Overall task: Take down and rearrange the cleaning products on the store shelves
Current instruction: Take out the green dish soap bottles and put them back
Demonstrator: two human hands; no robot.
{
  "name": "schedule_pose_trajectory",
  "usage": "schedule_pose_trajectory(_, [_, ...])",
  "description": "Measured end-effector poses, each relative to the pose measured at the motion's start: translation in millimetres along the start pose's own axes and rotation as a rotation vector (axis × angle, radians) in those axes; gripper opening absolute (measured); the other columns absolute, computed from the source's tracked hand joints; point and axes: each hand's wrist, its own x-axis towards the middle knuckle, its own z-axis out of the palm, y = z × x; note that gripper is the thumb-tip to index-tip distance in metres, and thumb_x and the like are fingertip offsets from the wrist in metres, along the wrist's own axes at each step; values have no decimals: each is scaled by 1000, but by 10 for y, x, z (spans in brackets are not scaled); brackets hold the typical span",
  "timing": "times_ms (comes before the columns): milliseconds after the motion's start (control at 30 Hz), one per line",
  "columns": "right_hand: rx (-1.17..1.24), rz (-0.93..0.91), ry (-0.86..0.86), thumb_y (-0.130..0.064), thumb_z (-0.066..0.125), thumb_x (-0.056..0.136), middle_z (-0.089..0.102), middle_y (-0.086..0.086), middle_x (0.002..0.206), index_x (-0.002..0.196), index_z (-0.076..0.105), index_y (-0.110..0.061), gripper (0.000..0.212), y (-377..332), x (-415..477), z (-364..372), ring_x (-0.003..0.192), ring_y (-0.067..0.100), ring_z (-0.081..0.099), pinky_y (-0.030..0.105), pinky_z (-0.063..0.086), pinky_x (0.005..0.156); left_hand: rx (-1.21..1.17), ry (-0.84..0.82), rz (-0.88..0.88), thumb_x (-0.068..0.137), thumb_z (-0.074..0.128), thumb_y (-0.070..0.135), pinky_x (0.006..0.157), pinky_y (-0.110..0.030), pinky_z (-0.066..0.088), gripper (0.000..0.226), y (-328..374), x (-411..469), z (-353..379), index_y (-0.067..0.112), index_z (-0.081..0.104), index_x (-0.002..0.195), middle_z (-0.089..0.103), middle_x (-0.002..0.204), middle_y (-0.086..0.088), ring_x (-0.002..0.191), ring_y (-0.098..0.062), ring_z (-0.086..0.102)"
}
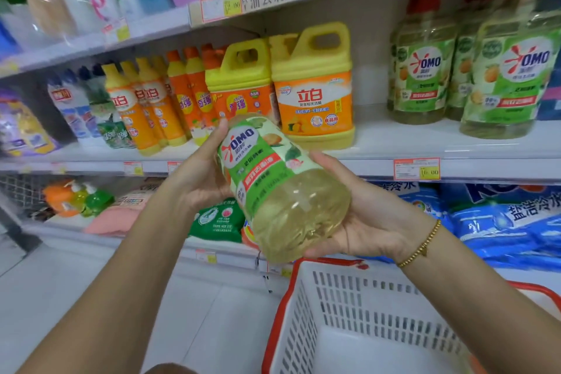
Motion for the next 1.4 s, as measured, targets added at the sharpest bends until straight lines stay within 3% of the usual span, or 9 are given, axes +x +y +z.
schedule_pose_trajectory(133, [-246,-31,153,-42,52,87,70,8,107,111,65,-17,37,105,192,-171,90,20,68,36,59,73,291,28,130,26,92,55,75,-42,54,93,116,-96,-229,21,64,108,74,100,-3,88,-21,72])
schedule_pose_trajectory(233, [-866,-89,494,-30,57,92,68,-2,88,101,69,-14,22,257,410,-448,73,2,63,20,53,74,570,170,266,25,93,50,76,-35,53,108,-58,-188,-397,19,58,121,73,103,3,91,-17,71])
schedule_pose_trajectory(333, [-1467,-114,654,-29,61,89,68,-1,97,105,68,-16,22,475,640,-786,89,9,62,19,44,76,783,340,318,37,95,37,77,-22,52,95,-477,-172,-566,23,54,122,67,104,13,90,-4,66])
schedule_pose_trajectory(400, [-1632,-77,657,-28,61,89,67,2,108,109,66,-16,24,666,762,-993,101,18,60,25,42,83,848,343,279,51,94,22,69,-13,44,80,-811,-101,-735,25,52,119,59,100,22,87,6,57])
schedule_pose_trajectory(500, [-1833,71,572,-30,60,88,63,4,110,105,62,-17,22,942,889,-1238,105,23,56,29,40,82,809,316,139,51,93,13,69,-16,45,77,-1293,60,-1053,25,53,116,61,102,16,92,-5,62])
schedule_pose_trajectory(633, [-1872,203,573,-30,57,91,57,6,120,119,58,-19,30,1138,943,-1362,110,22,54,30,43,87,772,237,-25,43,92,14,78,-32,54,82,-1877,242,-1282,25,54,114,66,103,9,95,-15,65])
schedule_pose_trajectory(800, [-1868,204,646,-26,53,92,55,4,119,119,55,-19,28,1151,929,-1414,109,21,53,30,43,87,680,178,-42,36,84,16,85,-33,53,83,-2363,407,-1337,28,53,112,66,107,4,99,-18,64])
schedule_pose_trajectory(1100, [-1926,261,746,-6,47,91,54,12,109,102,43,-15,15,1086,782,-1497,92,26,57,34,44,73,711,103,-26,48,94,6,78,-15,47,87,-2781,452,-1285,31,49,119,62,111,13,104,-9,59])
schedule_pose_trajectory(1400, [-1892,231,635,-15,52,91,50,6,99,91,39,-18,13,1014,727,-1511,84,18,44,29,40,72,829,60,-55,45,94,27,81,-15,49,82,-2650,270,-1300,30,54,116,65,107,13,100,-7,61])
